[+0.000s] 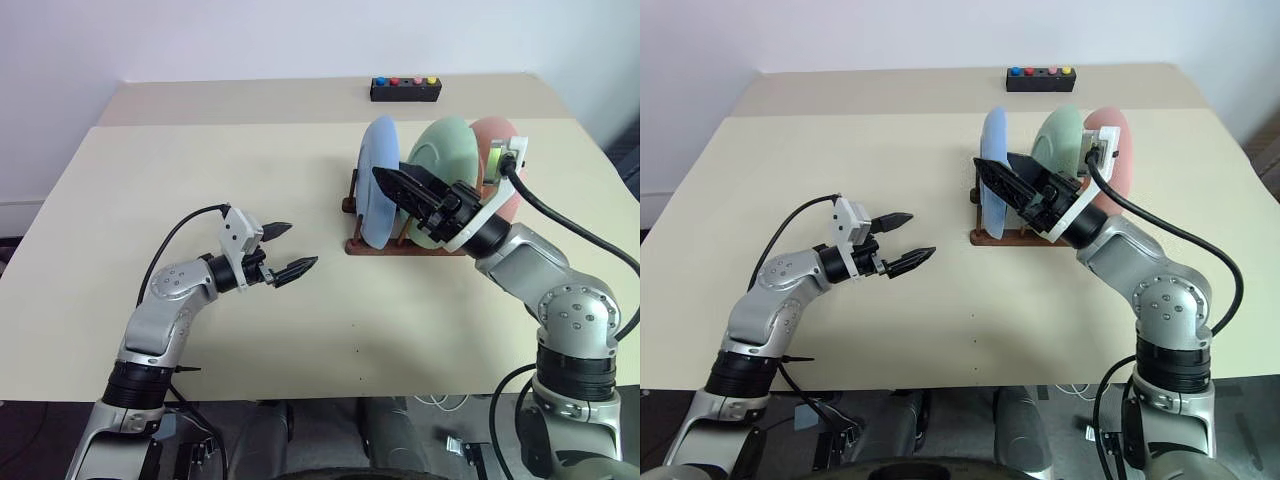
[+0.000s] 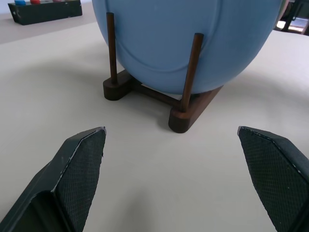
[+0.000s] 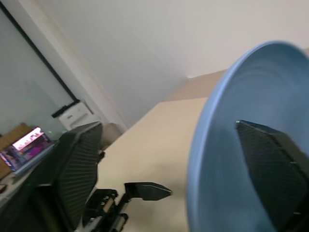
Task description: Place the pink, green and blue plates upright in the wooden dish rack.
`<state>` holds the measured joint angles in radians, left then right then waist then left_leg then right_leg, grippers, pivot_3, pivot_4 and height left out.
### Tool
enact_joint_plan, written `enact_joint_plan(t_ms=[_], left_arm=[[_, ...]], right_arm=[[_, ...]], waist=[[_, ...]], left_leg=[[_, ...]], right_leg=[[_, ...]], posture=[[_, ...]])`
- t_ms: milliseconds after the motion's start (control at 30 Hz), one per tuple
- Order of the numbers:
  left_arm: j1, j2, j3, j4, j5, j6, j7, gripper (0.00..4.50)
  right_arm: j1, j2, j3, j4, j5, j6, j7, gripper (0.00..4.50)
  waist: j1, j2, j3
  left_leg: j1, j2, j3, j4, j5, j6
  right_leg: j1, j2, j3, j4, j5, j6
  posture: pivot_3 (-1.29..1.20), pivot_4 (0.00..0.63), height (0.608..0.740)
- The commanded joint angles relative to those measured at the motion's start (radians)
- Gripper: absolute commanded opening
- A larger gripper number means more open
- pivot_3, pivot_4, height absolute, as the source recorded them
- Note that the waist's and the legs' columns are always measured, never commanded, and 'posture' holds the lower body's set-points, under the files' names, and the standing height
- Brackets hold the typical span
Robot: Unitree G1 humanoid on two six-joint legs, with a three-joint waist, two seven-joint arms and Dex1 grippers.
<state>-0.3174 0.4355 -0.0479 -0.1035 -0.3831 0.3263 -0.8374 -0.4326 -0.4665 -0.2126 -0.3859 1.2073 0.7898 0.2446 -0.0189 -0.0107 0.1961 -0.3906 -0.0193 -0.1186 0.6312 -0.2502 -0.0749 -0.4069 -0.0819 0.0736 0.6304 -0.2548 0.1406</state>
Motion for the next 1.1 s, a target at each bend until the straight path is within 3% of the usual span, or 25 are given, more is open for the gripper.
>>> enact_joint_plan(t_ms=[33, 200, 367, 600, 767, 900, 1100], left_arm=[[0.002, 0.005, 0.002, -0.041, -0.007, -0.004, -0.004, 4.5], [0.001, 0.001, -0.002, -0.04, -0.006, -0.005, -0.005, 4.5], [0.004, -0.002, -0.002, -0.043, -0.002, -0.009, 0.004, 4.5], [0.008, -0.008, 0.02, -0.01, 0.021, -0.05, 0.049, 4.5], [0.016, -0.006, 0.023, 0.05, 0.06, -0.108, 0.062, 4.5], [0.008, -0.012, 0.024, 0.131, 0.1, -0.168, 0.079, 4.5], [0.0, -0.03, 0.036, 0.208, 0.147, -0.237, 0.138, 4.5]], right_arm=[[-0.037, -0.055, -0.007, -0.079, -0.057, -0.025, 0.03, 4.43], [-0.06, -0.137, 0.013, -0.166, -0.139, -0.042, 0.095, 4.43], [-0.025, -0.253, 0.012, -0.263, -0.334, -0.157, 0.212, 4.43], [0.301, -0.363, -0.274, -0.275, -0.428, -0.284, 0.411, 4.43], [0.633, -0.283, -0.505, -0.19, -0.486, -0.383, 0.542, 4.43], [0.738, -0.227, -0.478, -0.098, -0.599, -0.467, 0.544, 4.43], [0.74, -0.161, -0.394, 0.08, -0.742, -0.598, 0.515, 4.43]], waist=[[0.0, 0.0, 0.0], [0.0, 0.0, 0.0], [0.002, 0.0, 0.0], [0.008, -0.002, 0.0], [0.008, -0.002, 0.0], [-0.001, -0.002, 0.0], [0.003, -0.002, -0.001]], left_leg=[[0.0, 0.0, 0.0, 0.0, 0.0, 0.0], [0.0, 0.0, 0.0, 0.0, 0.0, 0.0], [-0.001, 0.0, 0.0, 0.0, 0.0, 0.0], [-0.001, 0.0, 0.0, 0.0, 0.0, 0.0], [0.0, 0.0, 0.0, 0.0, 0.0, 0.0], [0.002, 0.0, 0.002, 0.001, 0.0, 0.0], [0.002, 0.0, 0.002, 0.001, 0.0, 0.0]], right_leg=[[0.0, 0.0, 0.0, 0.0, 0.0, 0.0], [0.0, 0.0, 0.0, 0.0, 0.0, 0.0], [0.0, 0.0, 0.0, -0.001, 0.0, 0.0], [0.001, 0.0, 0.0, -0.003, 0.0, 0.001], [0.003, 0.0, -0.001, -0.002, -0.001, 0.001], [0.003, 0.0, 0.001, -0.002, -0.001, -0.001], [0.004, 0.0, 0.001, -0.002, -0.002, -0.002]], posture=[[0.0, 0.15, 0.74], [0.0, 0.15, 0.74], [0.0, 0.15, 0.74], [0.0, 0.15, 0.74], [0.0, 0.15, 0.74], [0.0, 0.15, 0.74], [0.0, 0.15, 0.74]])
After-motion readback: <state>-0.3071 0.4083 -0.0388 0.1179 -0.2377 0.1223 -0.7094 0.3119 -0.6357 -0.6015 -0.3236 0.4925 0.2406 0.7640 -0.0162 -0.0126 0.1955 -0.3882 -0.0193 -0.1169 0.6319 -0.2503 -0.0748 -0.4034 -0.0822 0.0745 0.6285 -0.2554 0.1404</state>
